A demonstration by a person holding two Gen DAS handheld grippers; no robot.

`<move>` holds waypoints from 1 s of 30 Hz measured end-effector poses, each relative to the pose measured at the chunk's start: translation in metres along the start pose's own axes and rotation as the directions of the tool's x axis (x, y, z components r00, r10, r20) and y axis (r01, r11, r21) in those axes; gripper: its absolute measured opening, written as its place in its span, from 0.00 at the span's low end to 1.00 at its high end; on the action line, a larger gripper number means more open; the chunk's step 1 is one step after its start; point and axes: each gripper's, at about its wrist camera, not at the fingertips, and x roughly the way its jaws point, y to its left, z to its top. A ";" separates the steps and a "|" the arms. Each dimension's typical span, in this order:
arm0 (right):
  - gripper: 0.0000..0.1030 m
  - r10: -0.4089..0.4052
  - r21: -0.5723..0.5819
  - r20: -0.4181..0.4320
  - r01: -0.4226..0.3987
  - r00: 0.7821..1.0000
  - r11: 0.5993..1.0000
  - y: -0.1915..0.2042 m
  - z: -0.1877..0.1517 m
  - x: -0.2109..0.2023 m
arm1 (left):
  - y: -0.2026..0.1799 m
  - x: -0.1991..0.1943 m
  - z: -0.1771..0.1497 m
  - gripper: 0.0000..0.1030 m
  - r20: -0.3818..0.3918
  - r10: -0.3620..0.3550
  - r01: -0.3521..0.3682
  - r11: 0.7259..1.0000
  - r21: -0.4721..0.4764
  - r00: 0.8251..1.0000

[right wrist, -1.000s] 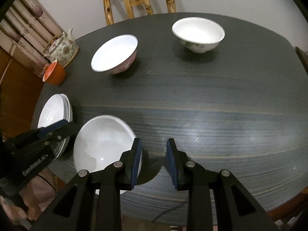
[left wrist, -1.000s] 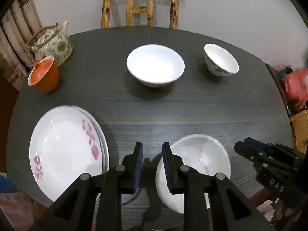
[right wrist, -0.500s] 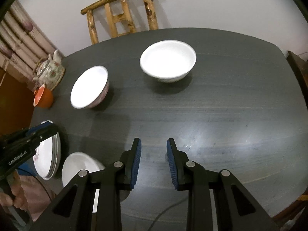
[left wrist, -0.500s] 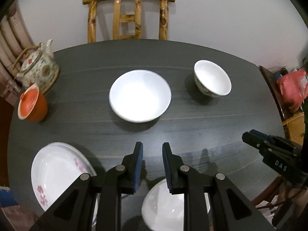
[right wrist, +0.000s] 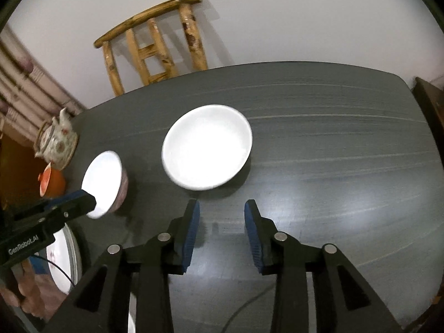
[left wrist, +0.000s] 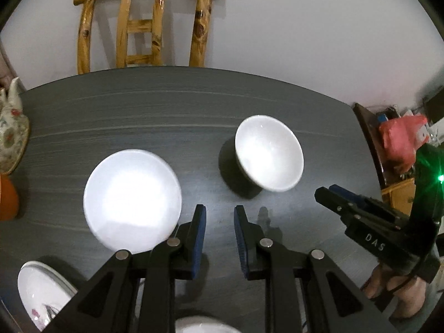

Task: Organize plates and bowls
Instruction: 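Move both tools toward the rim of another white bowl, then close the left tool on the bowl rim while the right tool grips it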

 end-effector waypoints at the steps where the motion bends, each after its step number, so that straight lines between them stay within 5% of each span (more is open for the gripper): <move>1: 0.31 -0.005 0.005 -0.002 0.005 1.000 1.000 -0.002 0.006 0.004 | -0.001 0.003 0.005 0.20 0.000 0.005 -0.005 1.000 0.004 1.000; 18: 0.30 -0.020 0.069 -0.070 0.025 0.997 0.997 -0.027 0.060 0.063 | 0.005 0.082 0.048 0.21 -0.090 -0.073 0.062 0.991 -0.120 0.993; 30: 0.15 -0.011 0.043 -0.086 0.015 0.996 0.999 -0.025 0.059 0.084 | 0.002 0.106 0.055 0.21 -0.110 -0.049 0.034 0.991 -0.129 0.993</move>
